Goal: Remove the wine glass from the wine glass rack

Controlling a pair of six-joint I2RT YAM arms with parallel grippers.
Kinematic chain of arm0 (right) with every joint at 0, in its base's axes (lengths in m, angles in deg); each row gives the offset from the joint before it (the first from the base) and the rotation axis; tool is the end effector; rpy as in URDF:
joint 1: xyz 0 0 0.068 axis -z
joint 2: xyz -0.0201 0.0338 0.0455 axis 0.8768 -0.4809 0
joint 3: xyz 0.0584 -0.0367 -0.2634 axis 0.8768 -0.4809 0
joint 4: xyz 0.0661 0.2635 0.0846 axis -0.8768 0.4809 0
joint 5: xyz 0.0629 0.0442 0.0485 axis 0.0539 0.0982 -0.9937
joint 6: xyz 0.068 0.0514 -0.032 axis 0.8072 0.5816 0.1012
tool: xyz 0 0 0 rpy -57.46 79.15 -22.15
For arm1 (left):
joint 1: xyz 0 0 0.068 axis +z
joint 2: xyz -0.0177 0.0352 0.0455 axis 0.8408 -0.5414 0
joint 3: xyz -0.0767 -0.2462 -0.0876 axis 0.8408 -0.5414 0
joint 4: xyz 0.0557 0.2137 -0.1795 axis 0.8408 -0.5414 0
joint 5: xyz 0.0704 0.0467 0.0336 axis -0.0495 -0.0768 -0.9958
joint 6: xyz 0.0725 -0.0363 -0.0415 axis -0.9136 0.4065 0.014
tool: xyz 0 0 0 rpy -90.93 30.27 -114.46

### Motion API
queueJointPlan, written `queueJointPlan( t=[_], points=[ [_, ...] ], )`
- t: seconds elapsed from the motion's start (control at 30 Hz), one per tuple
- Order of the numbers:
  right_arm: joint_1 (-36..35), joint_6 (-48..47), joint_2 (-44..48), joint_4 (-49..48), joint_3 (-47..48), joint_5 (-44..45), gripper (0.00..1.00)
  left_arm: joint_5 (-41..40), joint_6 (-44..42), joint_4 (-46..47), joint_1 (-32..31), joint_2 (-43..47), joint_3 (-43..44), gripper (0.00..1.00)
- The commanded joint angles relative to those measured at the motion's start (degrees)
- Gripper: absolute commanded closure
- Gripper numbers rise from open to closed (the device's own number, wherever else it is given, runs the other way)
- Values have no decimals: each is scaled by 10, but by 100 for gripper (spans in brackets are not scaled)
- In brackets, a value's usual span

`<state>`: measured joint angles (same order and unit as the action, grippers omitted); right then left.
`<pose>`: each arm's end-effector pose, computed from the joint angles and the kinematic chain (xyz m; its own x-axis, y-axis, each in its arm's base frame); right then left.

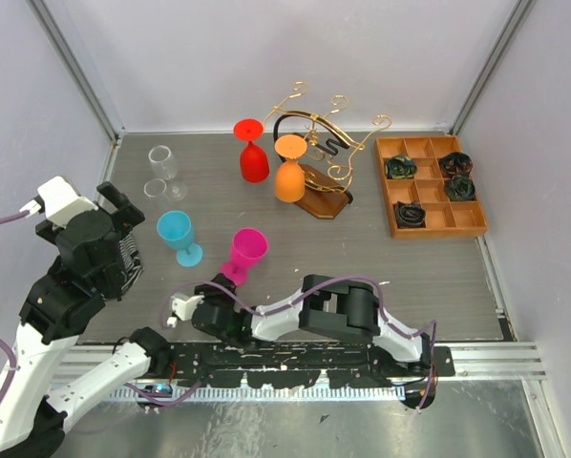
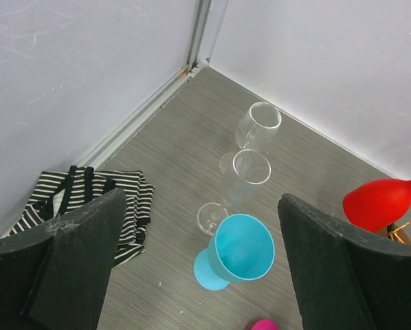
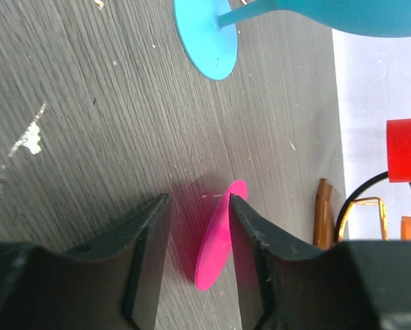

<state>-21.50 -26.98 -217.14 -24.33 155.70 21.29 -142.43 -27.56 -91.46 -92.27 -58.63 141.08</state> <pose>0.1212 0.4826 0.0642 0.3284 -0.8378 -0.4361 -0.5091 0.2319 -0.8289 0.1485 -0.0167 0.4366 0.0108 -0.2741 -0.9616 -0.4653 0.8499 -0.2474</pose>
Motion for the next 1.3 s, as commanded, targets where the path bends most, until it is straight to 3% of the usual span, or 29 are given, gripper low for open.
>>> queueJointPlan(
  t=[0.0,0.27,0.87,1.07,1.27],
  points=[
    [-16,122,5,129,-16,-124,50,-11,-6,12,-1,-5,-1,2],
    [-26,167,-3,171,-12,-173,51,-8,-5,18,-1,-10,-3,2],
    [-12,162,1,211,21,-230,53,-11,-9,22,-1,2,-10,2],
    [-14,214,77,270,15,-285,55,-10,-7,17,-1,4,-5,2],
    [-59,282,256,381,-31,-396,57,0,0,12,-1,12,-4,2]
  ],
)
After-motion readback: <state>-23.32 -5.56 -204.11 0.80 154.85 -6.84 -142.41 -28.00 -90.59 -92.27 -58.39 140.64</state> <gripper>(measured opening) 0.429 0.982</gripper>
